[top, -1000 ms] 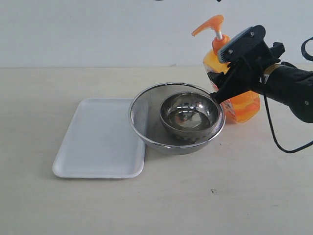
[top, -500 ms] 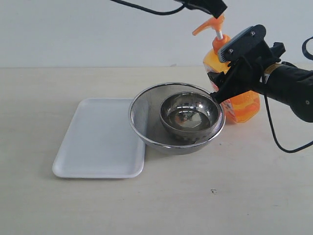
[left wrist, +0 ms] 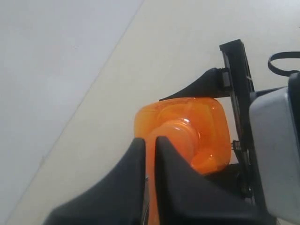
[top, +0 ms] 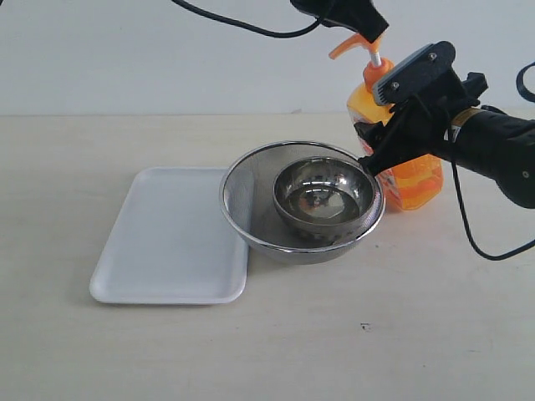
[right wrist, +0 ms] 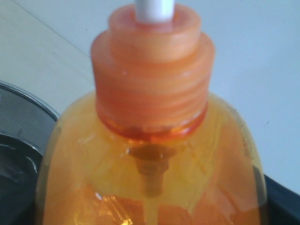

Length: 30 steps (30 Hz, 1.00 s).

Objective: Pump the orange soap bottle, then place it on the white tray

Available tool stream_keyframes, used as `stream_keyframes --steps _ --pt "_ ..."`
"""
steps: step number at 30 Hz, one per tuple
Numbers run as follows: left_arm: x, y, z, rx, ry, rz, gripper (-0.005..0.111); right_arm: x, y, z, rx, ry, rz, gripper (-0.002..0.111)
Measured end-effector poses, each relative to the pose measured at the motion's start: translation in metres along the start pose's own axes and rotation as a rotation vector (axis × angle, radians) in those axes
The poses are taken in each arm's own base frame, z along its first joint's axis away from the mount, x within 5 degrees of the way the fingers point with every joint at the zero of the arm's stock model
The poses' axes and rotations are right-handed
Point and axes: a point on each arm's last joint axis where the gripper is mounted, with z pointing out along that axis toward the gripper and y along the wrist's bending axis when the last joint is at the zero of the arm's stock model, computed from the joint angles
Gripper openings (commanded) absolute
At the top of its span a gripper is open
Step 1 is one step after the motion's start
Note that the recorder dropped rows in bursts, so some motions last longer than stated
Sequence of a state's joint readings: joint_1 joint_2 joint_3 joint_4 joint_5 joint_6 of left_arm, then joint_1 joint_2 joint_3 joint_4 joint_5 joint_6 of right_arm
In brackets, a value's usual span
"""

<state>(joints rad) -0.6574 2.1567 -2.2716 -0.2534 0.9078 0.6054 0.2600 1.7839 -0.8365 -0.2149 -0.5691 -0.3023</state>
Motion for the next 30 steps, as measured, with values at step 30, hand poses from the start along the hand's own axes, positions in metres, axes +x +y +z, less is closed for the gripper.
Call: stream_keyframes --steps 30 --pt "0.002 -0.003 0.011 0.036 -0.023 -0.04 0.005 -0.001 0.0 0.0 -0.002 -0.002 0.002 0.0"
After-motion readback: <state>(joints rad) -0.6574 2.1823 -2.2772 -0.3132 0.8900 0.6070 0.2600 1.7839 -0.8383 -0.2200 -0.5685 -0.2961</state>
